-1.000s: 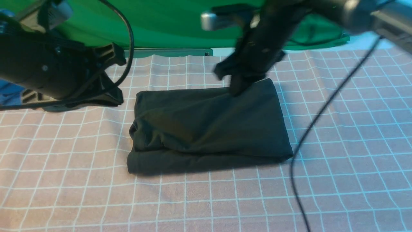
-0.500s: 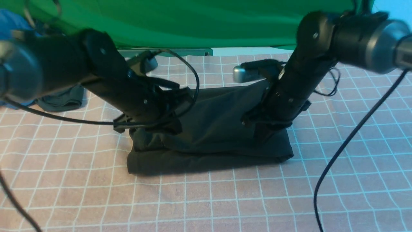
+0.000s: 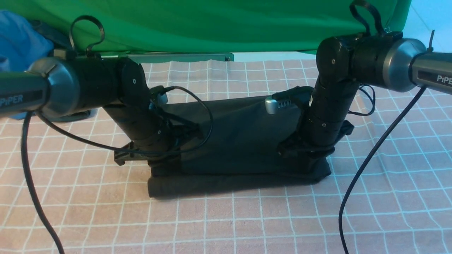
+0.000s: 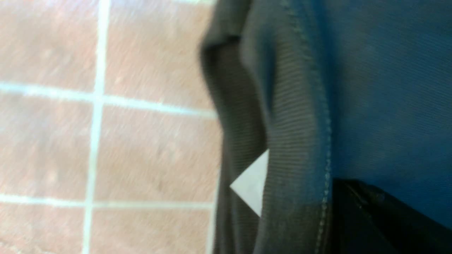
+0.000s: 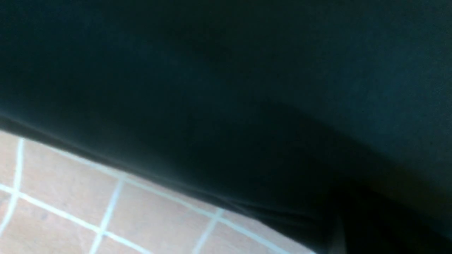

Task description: Fold a long-sleeved shirt over a pink coffee tablecloth.

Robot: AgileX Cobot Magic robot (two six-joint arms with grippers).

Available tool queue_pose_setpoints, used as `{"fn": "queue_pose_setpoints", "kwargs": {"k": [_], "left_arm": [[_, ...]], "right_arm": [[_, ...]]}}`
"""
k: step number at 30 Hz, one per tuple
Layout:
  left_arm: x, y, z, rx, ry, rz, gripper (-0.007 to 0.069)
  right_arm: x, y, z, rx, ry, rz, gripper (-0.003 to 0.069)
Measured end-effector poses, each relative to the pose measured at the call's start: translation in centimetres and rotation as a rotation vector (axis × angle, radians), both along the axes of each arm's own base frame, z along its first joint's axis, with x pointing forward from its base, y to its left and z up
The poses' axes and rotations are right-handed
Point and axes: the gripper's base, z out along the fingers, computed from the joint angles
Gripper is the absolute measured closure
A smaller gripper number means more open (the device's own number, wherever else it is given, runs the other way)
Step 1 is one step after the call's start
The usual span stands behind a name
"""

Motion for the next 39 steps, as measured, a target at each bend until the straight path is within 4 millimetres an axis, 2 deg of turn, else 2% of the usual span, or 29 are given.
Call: {"fn": "queue_pose_setpoints", "kwargs": {"k": [5, 8, 12, 16, 19, 22, 27, 29, 34, 39], "left_arm": [[-0.2, 0.1, 0.4, 0.01, 0.005, -0.002, 0.0612], [-0.4, 0.2, 1.6, 0.001, -0.028, -0.003, 0.0612], [-1.2, 0.0, 4.5, -0.059, -0.096, 0.007, 0.0612], [-1.8, -0.8, 5.7, -0.1, -0.128, -0.01, 0.0612], [-2.3, -2.3, 5.3, -0.101, -0.113, -0.054, 0.0612], [-2.4, -3.4, 4.0, -0.089, -0.071, -0.072, 0.0612], [-2.1, -3.3, 1.3, -0.009, 0.028, -0.069, 0.0612], [-2.1, -3.0, 0.6, 0.039, 0.056, -0.071, 0.0612], [-2.3, -2.1, 0.4, 0.136, 0.083, -0.067, 0.0612], [-2.6, -1.7, 1.5, 0.152, 0.067, -0.075, 0.0612]], "right_arm": [[-0.2, -0.5, 0.7, -0.02, -0.005, 0.007, 0.0622], [-0.4, -0.8, 2.2, -0.026, -0.038, 0.015, 0.0622], [-0.8, -1.5, 5.0, -0.012, -0.102, 0.012, 0.0622], [-0.8, -2.4, 5.8, -0.009, -0.116, -0.008, 0.062], [-0.8, -3.0, 5.3, -0.022, -0.099, -0.019, 0.062], [-0.9, -3.5, 3.9, -0.036, -0.062, -0.028, 0.062], [-0.8, -3.8, 0.0, -0.054, -0.024, -0.039, 0.062], [-0.9, -3.8, -0.9, -0.061, -0.012, -0.037, 0.062], [-0.7, -5.0, -1.1, -0.106, -0.006, -0.044, 0.0618], [-0.8, -6.1, 0.9, -0.116, -0.047, -0.057, 0.0617]]}}
